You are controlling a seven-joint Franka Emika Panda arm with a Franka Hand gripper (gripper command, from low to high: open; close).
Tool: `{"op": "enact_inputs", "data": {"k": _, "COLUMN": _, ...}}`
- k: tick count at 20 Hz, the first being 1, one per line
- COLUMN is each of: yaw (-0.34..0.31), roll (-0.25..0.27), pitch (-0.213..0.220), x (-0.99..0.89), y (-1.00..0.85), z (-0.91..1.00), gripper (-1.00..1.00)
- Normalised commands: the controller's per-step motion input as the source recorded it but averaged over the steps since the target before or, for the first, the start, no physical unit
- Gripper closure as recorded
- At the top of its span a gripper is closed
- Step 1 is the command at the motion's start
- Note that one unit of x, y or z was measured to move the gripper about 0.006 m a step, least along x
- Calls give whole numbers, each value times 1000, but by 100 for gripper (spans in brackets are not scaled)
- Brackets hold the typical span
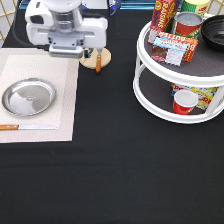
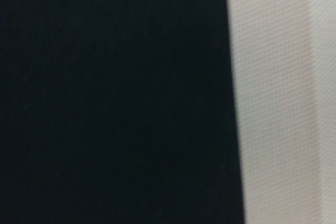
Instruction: Arrange plate and fork
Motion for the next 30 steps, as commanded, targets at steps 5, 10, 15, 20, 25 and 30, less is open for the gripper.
{"op": "enact_inputs", "data": {"k": 5, "yaw": 0, "roll": 53, "pitch": -55, "x": -1000, "y": 471, "z": -162, "gripper": -100}}
{"op": "enact_inputs", "data": {"k": 10, "yaw": 0, "roll": 111, "pitch": -54, "x": -1000, "y": 131, "z": -554, "gripper": -100}}
{"op": "enact_inputs", "data": {"k": 15, "yaw": -2, "roll": 93, "pitch": -59, "x": -910, "y": 17, "z": -681, "gripper": -100}}
{"op": "enact_inputs", "data": {"k": 20, "yaw": -4, "roll": 46, "pitch": -99, "x": -482, "y": 15, "z": -463, "gripper": -100}}
{"op": "enact_inputs", "data": {"k": 25, "yaw": 0, "roll": 19, "pitch": -139, "x": -7, "y": 0, "z": -179, "gripper": -100}}
{"op": "enact_inputs", "data": {"k": 30, "yaw": 0, "roll": 1, "pitch": -99, "x": 44, "y": 41, "z": -186, "gripper": -100}}
